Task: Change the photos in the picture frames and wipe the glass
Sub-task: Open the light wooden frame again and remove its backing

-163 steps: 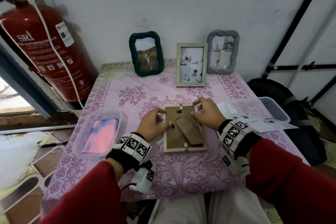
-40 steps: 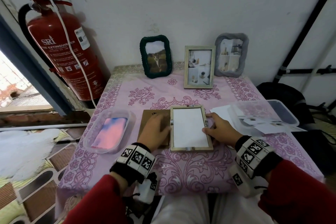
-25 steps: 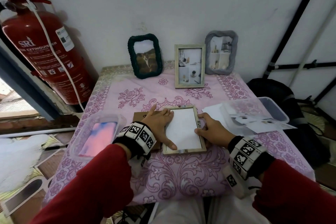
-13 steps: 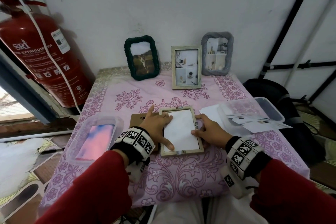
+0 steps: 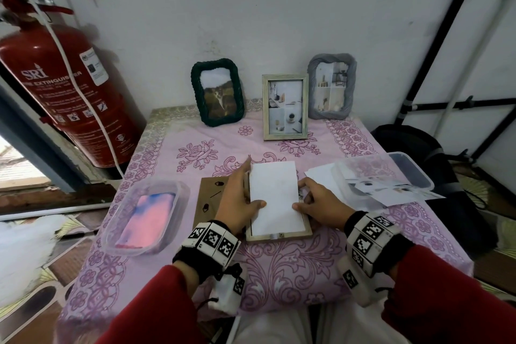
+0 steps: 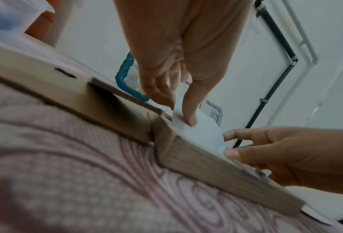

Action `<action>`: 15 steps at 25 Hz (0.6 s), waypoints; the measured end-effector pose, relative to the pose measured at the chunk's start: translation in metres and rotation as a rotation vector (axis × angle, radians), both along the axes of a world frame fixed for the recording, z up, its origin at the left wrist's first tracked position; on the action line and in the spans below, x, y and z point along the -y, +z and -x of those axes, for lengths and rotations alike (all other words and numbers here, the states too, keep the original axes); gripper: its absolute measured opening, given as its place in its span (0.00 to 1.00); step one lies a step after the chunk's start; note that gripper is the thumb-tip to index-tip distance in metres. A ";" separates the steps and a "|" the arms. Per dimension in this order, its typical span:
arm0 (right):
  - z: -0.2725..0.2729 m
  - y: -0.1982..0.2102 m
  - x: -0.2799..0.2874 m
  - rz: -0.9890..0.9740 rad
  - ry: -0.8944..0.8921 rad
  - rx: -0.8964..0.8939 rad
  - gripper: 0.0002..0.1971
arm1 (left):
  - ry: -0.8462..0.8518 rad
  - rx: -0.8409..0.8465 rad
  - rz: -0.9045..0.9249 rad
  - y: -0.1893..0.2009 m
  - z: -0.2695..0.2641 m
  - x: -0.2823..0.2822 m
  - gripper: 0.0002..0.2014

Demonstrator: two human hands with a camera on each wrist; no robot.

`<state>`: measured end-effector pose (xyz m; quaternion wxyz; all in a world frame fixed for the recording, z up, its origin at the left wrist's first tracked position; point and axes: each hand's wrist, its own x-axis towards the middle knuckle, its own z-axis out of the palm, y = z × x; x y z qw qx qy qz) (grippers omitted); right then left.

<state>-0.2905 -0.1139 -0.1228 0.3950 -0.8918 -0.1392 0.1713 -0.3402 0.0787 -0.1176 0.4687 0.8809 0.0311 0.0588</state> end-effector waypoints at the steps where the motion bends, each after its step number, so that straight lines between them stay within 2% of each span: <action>1: 0.000 -0.001 0.000 -0.007 -0.006 -0.003 0.19 | 0.036 0.001 0.020 -0.001 0.000 0.000 0.46; 3: 0.000 -0.001 0.001 -0.026 -0.026 -0.019 0.21 | 0.095 -0.015 0.109 -0.005 0.000 0.000 0.39; 5: 0.001 0.001 0.001 -0.053 -0.049 -0.039 0.23 | 0.077 -0.023 0.196 -0.005 0.001 -0.001 0.29; 8: 0.006 0.003 0.001 -0.017 -0.067 0.036 0.24 | 0.088 0.020 0.280 -0.003 0.001 -0.005 0.24; 11: 0.016 0.013 0.001 0.054 -0.031 0.295 0.18 | 0.124 0.072 0.347 0.004 -0.004 -0.006 0.23; 14: 0.024 0.032 0.010 0.287 -0.031 0.668 0.14 | 0.134 0.085 0.416 0.007 -0.009 -0.002 0.23; 15: 0.024 0.038 0.016 0.386 -0.059 0.734 0.14 | 0.139 0.089 0.447 0.008 -0.010 0.000 0.23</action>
